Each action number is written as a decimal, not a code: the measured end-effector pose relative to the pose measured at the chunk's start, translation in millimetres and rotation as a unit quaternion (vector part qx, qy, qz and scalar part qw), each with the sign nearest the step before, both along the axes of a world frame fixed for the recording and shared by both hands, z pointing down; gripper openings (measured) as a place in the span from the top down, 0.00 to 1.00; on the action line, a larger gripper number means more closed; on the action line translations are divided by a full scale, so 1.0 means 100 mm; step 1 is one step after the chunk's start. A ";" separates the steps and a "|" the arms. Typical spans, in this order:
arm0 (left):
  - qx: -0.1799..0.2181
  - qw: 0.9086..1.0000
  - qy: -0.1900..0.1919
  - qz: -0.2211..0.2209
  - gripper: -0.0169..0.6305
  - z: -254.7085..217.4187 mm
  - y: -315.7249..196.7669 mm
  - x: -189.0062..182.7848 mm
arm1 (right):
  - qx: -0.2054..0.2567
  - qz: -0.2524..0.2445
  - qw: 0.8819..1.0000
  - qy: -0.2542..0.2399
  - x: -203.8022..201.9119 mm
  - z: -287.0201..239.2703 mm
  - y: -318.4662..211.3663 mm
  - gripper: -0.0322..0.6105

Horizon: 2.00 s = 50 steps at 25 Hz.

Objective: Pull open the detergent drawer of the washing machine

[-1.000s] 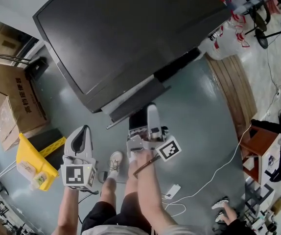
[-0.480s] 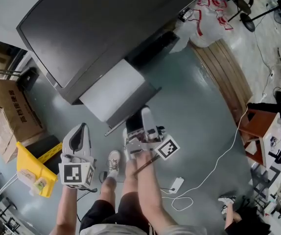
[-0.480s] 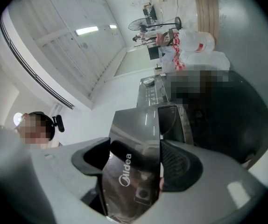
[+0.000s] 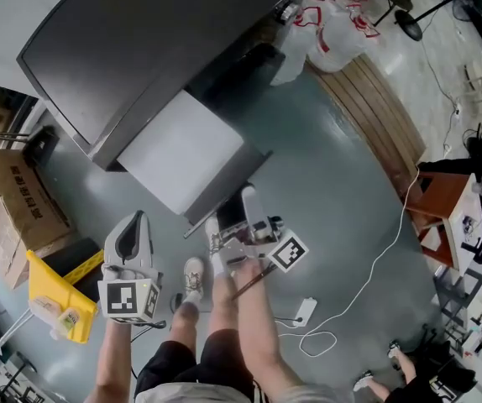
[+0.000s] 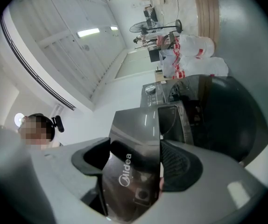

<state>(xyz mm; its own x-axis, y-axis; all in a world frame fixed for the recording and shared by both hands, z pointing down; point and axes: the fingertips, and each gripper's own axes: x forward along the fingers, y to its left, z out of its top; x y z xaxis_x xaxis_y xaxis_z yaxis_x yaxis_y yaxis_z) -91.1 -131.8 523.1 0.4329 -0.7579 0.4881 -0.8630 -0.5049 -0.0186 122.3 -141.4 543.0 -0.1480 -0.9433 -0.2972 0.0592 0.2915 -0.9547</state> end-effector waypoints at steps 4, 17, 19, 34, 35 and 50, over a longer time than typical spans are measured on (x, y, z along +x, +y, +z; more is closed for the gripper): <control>0.002 1.000 0.000 0.011 0.96 0.00 0.05 0.05 | 0.003 0.002 1.000 0.002 0.10 0.01 0.16 0.43; 0.003 0.999 0.006 0.053 0.96 -0.06 0.24 0.34 | 0.003 0.014 1.000 0.000 0.45 0.00 0.73 0.43; 0.002 0.998 0.006 0.058 0.96 -0.08 0.26 0.38 | 0.004 0.015 1.000 0.001 0.48 0.00 0.80 0.43; 0.004 0.997 0.002 0.080 0.96 0.00 0.39 0.45 | 0.013 0.020 0.999 -0.026 0.56 0.20 0.91 0.43; 0.003 0.997 0.001 0.080 0.96 0.00 0.38 0.45 | 0.015 0.019 0.999 -0.024 0.56 0.20 0.90 0.43; 0.021 0.993 0.019 0.110 0.96 -0.25 0.47 0.63 | -0.086 0.048 0.979 0.181 0.81 0.09 1.24 0.43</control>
<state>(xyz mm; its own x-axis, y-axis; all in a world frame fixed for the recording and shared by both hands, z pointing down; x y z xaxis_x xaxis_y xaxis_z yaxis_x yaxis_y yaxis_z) -27.7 -85.2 498.6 0.6086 -0.6615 0.4382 -0.7318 -0.6814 -0.0121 203.2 -17.4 552.0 -0.1228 -0.9894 -0.0775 -0.3108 0.1125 -0.9438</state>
